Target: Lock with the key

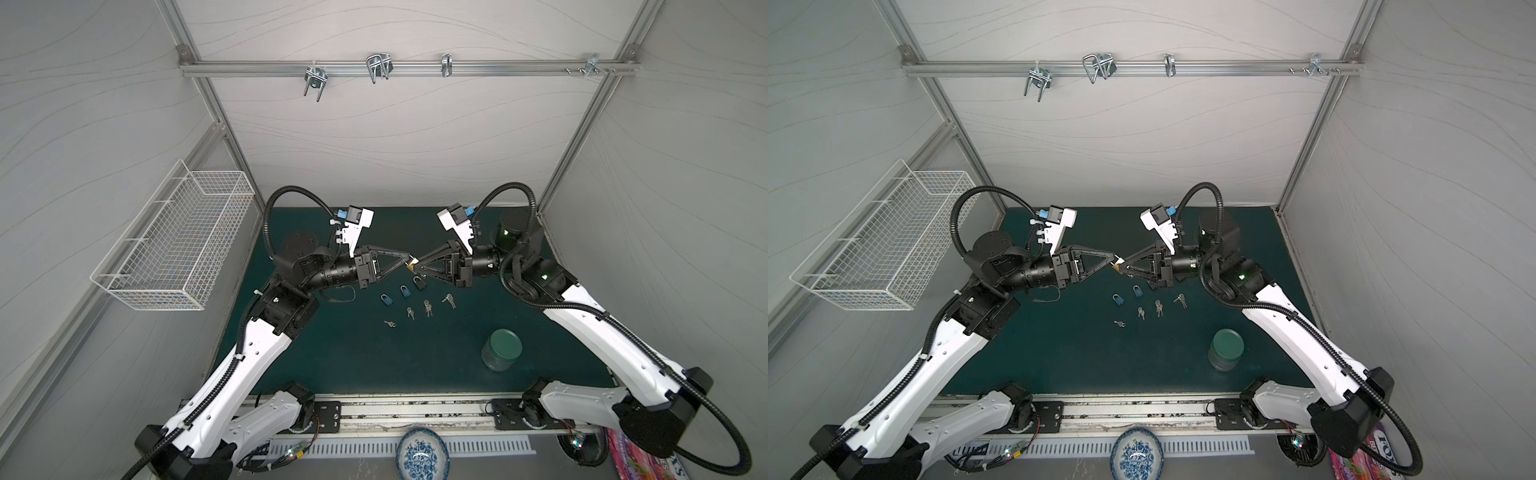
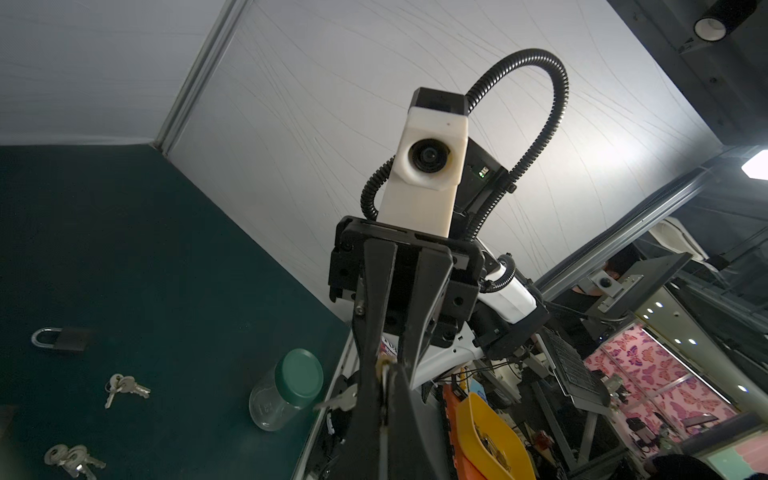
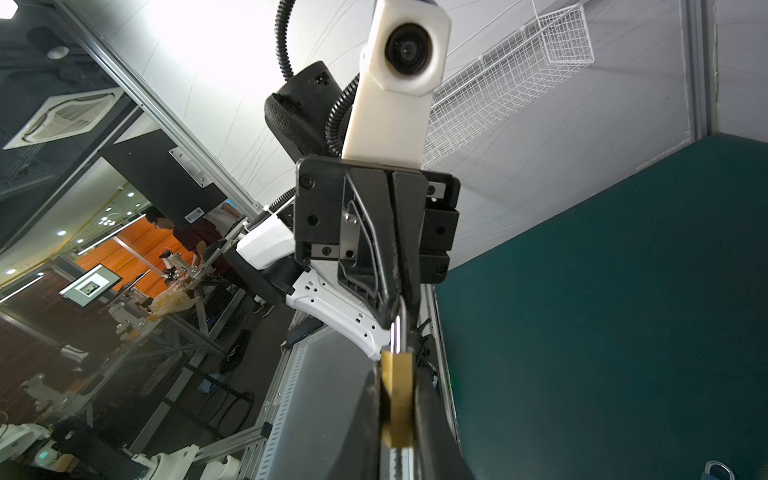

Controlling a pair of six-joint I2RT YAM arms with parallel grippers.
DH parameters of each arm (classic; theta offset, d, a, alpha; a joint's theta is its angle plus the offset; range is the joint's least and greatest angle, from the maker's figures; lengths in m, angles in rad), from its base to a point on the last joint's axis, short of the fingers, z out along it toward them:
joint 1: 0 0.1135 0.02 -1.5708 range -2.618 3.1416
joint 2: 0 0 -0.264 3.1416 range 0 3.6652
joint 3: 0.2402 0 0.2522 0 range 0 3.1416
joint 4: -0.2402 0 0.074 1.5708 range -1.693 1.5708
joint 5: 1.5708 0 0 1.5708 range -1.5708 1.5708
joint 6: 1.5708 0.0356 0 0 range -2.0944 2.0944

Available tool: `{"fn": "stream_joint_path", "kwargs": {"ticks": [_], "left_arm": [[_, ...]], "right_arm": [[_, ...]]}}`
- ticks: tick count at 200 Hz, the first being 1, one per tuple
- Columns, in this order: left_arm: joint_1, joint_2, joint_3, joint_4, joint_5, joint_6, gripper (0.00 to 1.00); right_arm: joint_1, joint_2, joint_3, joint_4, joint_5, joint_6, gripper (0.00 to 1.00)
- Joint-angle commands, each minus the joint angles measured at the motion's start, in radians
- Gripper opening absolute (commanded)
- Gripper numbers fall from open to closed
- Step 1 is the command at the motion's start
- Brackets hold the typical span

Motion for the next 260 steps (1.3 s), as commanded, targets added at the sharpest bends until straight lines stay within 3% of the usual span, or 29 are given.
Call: {"fn": "stream_joint_path", "kwargs": {"ticks": [1,19,47,55,79,98,112,179,260], "left_arm": [[0.042,-0.014,0.035,0.115,-0.031,-0.069,0.0],[0.042,-0.017,0.024,0.137,-0.036,-0.085,0.0],[0.042,-0.036,0.023,0.114,-0.059,-0.076,0.0],[0.042,-0.043,0.023,0.102,-0.067,-0.074,0.0],[0.044,-0.06,0.015,0.078,-0.106,-0.068,0.0],[0.053,-0.063,-0.012,0.117,-0.11,-0.104,0.0],[0.059,-0.058,-0.035,0.179,-0.098,-0.15,0.0],[0.061,-0.027,-0.099,0.446,-0.06,-0.333,0.0],[0.061,-0.022,-0.1,0.467,-0.049,-0.342,0.0]], "right_arm": [[-0.013,-0.053,0.002,-0.021,-0.039,-0.054,0.0],[-0.012,-0.041,0.023,-0.003,-0.049,-0.055,0.01],[-0.012,-0.048,0.029,0.032,-0.037,-0.085,0.44],[-0.012,-0.06,0.016,0.046,-0.021,-0.101,0.51],[-0.012,-0.129,-0.091,0.179,0.072,-0.119,0.58],[-0.008,-0.188,-0.226,0.384,0.196,-0.095,0.67],[-0.008,-0.184,-0.241,0.392,0.22,-0.118,0.73],[0.008,-0.094,-0.171,0.338,0.113,-0.223,0.59],[0.017,-0.044,-0.113,0.309,0.056,-0.233,0.37]]}}
